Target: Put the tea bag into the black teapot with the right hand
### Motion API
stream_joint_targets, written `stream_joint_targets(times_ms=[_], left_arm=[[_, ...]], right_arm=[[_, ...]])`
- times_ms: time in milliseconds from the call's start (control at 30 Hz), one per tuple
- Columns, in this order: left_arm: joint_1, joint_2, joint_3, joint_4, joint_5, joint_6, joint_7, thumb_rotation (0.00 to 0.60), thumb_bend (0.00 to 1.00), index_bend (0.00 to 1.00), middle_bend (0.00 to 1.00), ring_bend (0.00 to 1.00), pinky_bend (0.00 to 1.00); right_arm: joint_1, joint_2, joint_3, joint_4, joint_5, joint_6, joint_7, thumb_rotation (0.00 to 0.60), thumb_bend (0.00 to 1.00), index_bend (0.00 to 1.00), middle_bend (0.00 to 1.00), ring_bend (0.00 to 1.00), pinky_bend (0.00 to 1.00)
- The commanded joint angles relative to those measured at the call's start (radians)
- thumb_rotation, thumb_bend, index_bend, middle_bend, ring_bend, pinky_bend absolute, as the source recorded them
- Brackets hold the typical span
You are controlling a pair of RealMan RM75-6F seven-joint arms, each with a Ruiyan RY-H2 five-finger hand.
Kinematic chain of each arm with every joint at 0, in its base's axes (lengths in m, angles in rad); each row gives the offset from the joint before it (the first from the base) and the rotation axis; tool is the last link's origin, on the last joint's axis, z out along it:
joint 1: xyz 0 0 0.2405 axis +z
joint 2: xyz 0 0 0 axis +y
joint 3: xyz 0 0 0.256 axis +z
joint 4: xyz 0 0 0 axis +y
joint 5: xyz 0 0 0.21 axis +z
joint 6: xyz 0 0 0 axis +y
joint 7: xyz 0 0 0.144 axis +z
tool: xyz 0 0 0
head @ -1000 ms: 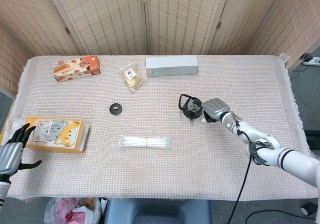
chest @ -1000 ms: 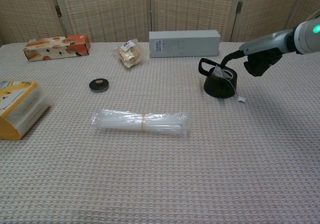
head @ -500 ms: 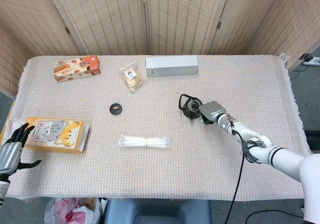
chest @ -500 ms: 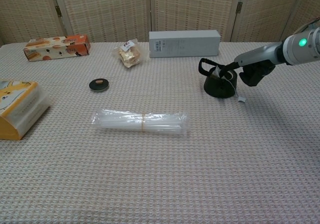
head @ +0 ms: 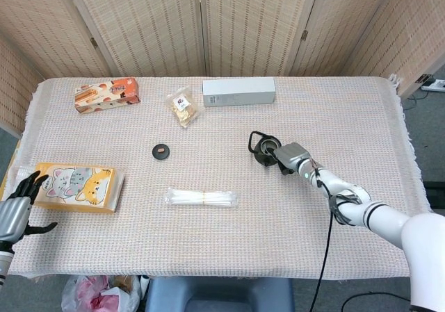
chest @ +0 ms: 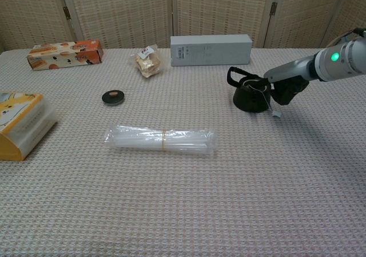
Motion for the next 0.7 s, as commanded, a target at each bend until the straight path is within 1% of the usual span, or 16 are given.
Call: stream_joint_targets(times_ms=[33,167,200,267,333,400,433,467,500,533,567,600,633,700], left_arm=[[0.002,0.0,0.003,-0.003,0.007,0.006,0.004,0.6,0.11,0.0,0.0,0.04,0.28],[0.008,-0.001,0.005,-0.008,0.013,0.02,0.014,0.6,0.11,0.0,0.0,0.04,0.28],[0.008,-0.002,0.007,-0.011,0.017,0.023,0.018,0.6,0.11,0.0,0.0,0.04,0.28],[0.01,-0.003,0.01,-0.017,0.026,0.029,0.029,0.6,0.11,0.0,0.0,0.04,0.28],[0.011,-0.004,0.013,-0.024,0.035,0.036,0.037,0.6,0.11,0.0,0.0,0.04,0.28],[0.012,-0.003,0.016,-0.032,0.049,0.046,0.041,0.6,0.11,0.0,0.0,0.04,0.28],[0.013,-0.003,0.018,-0.034,0.055,0.051,0.041,0.6,0.11,0.0,0.0,0.04,0.28],[0.014,-0.003,0.018,-0.036,0.06,0.056,0.043,0.6,0.11,0.0,0.0,0.04,0.28],[0.016,-0.004,0.019,-0.038,0.065,0.063,0.048,0.6,0.11,0.0,0.0,0.04,0.28],[0.017,-0.004,0.019,-0.04,0.068,0.067,0.049,0.6,0.11,0.0,0.0,0.04,0.28],[0.018,-0.004,0.02,-0.042,0.072,0.071,0.049,0.6,0.11,0.0,0.0,0.04,0.28],[0.02,-0.003,0.021,-0.044,0.078,0.077,0.047,0.6,0.11,0.0,0.0,0.04,0.28],[0.022,-0.002,0.021,-0.045,0.082,0.083,0.044,0.6,0.11,0.0,0.0,0.04,0.28],[0.03,0.001,0.022,-0.049,0.094,0.103,0.036,0.6,0.11,0.0,0.0,0.04,0.28]], right_arm=[[-0.018,0.055,0.01,-0.073,-0.022,0.044,0.005,0.6,1.0,0.12,1.0,0.97,1.0],[-0.078,0.197,0.014,-0.25,-0.045,0.182,-0.02,0.6,1.0,0.12,1.0,0.96,1.0],[-0.1,0.244,0.015,-0.309,-0.045,0.229,-0.032,0.6,0.99,0.12,1.0,0.95,1.0],[-0.141,0.321,0.018,-0.41,-0.041,0.315,-0.055,0.6,0.93,0.12,1.0,0.94,1.0],[-0.179,0.381,0.019,-0.493,-0.043,0.393,-0.079,0.6,0.84,0.12,1.0,0.91,1.0],[-0.23,0.442,0.016,-0.587,-0.056,0.488,-0.104,0.6,0.77,0.11,0.97,0.85,1.0],[-0.255,0.465,0.013,-0.624,-0.067,0.531,-0.114,0.6,0.74,0.1,0.93,0.8,1.0],[-0.284,0.485,0.007,-0.656,-0.079,0.58,-0.126,0.6,0.7,0.08,0.85,0.73,1.0],[-0.327,0.5,-0.001,-0.69,-0.101,0.659,-0.15,0.6,0.66,0.05,0.74,0.63,0.96],[-0.364,0.502,-0.01,-0.708,-0.119,0.725,-0.174,0.6,0.62,0.03,0.65,0.55,0.9],[-0.403,0.498,-0.021,-0.721,-0.134,0.794,-0.201,0.6,0.59,0.02,0.58,0.5,0.84],[-0.457,0.482,-0.033,-0.731,-0.151,0.888,-0.241,0.6,0.54,0.0,0.48,0.42,0.74],[-0.497,0.464,-0.043,-0.734,-0.165,0.957,-0.268,0.6,0.5,0.0,0.4,0.37,0.66],[-0.587,0.412,-0.065,-0.721,-0.208,1.102,-0.297,0.6,0.45,0.0,0.28,0.27,0.53]])
